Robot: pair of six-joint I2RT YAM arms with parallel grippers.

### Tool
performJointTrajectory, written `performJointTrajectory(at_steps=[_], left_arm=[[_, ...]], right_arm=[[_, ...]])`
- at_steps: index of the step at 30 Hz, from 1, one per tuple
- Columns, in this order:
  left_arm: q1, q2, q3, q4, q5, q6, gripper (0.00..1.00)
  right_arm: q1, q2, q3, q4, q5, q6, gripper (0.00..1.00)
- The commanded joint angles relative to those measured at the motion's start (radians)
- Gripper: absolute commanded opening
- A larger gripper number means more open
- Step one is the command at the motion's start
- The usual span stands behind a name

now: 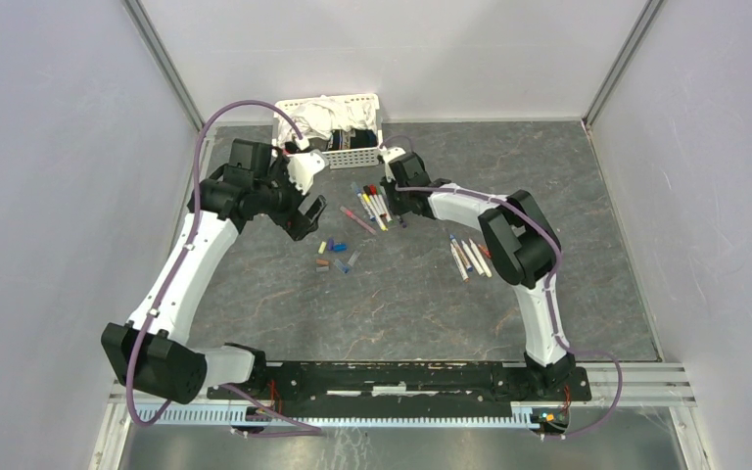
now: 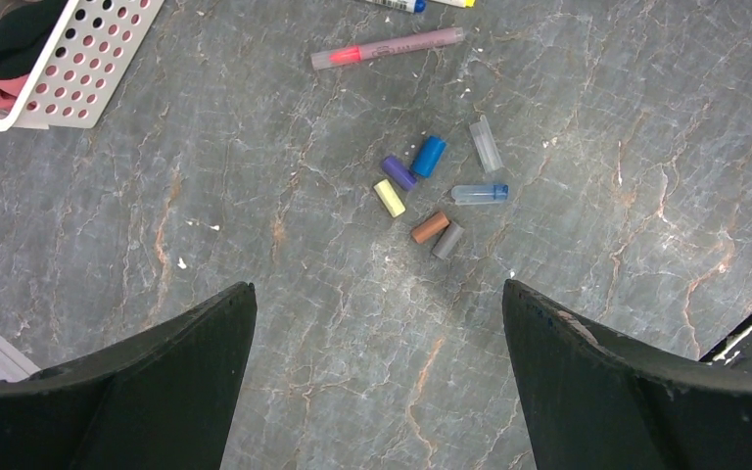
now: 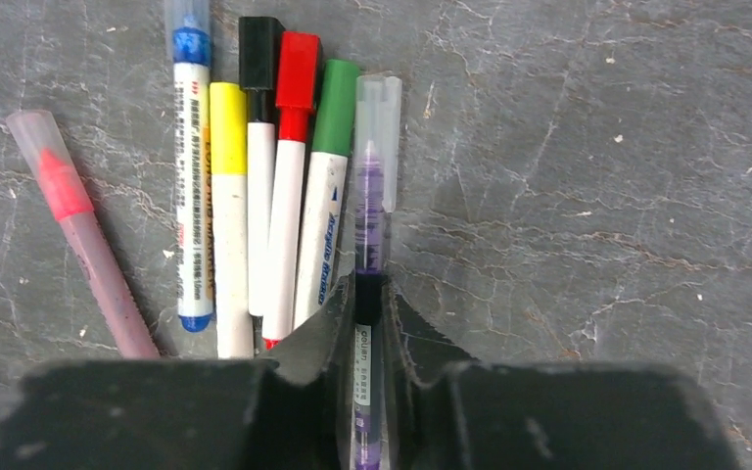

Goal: Open the pen caps
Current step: Pick up the pen from the center of the board, then open the pen cap from the pen.

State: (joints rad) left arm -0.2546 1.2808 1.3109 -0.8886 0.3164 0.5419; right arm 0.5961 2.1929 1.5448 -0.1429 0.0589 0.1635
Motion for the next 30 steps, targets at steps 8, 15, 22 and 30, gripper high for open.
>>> performJointTrajectory(at_steps=[8, 15, 22, 30], left_arm=[[-0.007, 0.000, -0.119, 0.000, 0.149, 0.192, 1.00], [-0.064, 0.050, -0.094, -0.006, 0.200, 0.373, 1.00], [-0.128, 0.108, -0.012, -0.066, 0.231, 0.646, 1.00], [-0.256, 0.076, -0.033, -0.122, 0.167, 0.831, 1.00]], right_arm=[[-0.024, -0.223, -0.241, 0.075, -0.045, 0.003, 0.00], [-0.046, -0.411, -0.290, 0.023, -0.450, -0.014, 0.00], [-0.024, -0.569, -0.503, 0.101, -0.836, 0.070, 0.00], [0.010, -0.615, -0.547, 0.136, -1.007, 0.151, 0.00]])
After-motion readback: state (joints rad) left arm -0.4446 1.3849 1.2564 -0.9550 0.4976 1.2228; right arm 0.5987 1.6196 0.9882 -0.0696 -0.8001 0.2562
